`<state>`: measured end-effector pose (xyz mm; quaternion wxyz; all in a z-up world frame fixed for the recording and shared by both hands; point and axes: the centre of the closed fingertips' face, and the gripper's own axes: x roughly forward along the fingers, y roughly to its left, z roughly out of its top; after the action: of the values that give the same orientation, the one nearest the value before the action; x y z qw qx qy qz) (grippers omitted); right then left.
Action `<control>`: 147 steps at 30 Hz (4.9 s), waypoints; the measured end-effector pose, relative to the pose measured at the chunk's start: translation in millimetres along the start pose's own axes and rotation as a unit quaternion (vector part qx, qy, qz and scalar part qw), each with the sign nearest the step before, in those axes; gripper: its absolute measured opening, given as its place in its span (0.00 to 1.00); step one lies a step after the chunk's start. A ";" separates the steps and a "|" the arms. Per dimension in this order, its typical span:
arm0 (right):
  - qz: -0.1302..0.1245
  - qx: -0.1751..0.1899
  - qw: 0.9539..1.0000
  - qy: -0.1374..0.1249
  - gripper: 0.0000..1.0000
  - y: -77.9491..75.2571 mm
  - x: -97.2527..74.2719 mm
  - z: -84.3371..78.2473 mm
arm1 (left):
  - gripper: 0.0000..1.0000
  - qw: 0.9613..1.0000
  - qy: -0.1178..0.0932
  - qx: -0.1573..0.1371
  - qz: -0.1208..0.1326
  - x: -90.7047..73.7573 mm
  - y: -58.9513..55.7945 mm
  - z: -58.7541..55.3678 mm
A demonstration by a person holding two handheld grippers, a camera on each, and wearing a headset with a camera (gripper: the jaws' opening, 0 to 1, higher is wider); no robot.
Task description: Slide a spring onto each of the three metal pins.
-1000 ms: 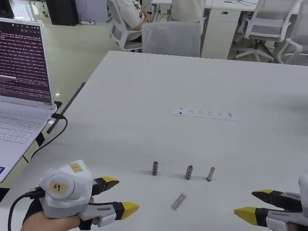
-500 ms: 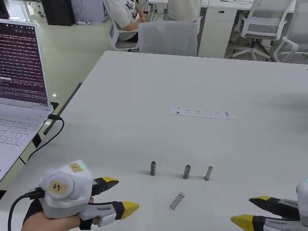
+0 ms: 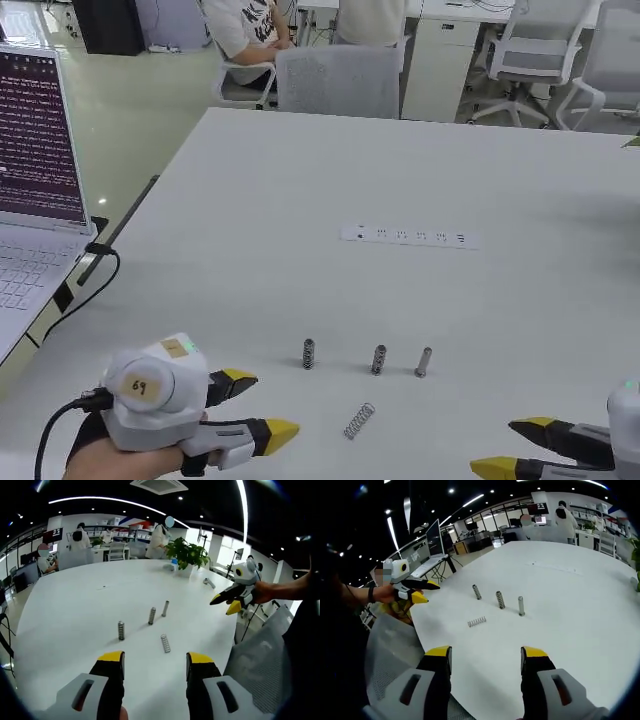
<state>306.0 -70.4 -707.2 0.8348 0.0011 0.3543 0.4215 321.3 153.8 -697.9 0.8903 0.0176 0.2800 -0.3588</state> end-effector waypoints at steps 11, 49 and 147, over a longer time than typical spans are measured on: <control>0.000 0.008 1.000 -0.001 0.54 3.3 -2.6 -6.3 | 0.43 1.000 0.010 0.007 -0.015 23.4 -9.4 -0.2; -0.011 -0.009 1.000 -0.008 0.55 6.2 -14.7 -3.1 | 0.31 0.992 0.115 0.035 -0.034 110.3 -28.1 -13.2; 0.029 -0.012 0.999 -0.007 0.51 23.7 3.5 14.4 | 0.02 0.985 0.163 0.064 0.001 64.3 -1.2 -31.8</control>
<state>299.3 -48.4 -691.4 0.8243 0.0040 0.3434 0.4501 342.8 119.8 -757.4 0.8304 0.1334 0.3972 -0.3671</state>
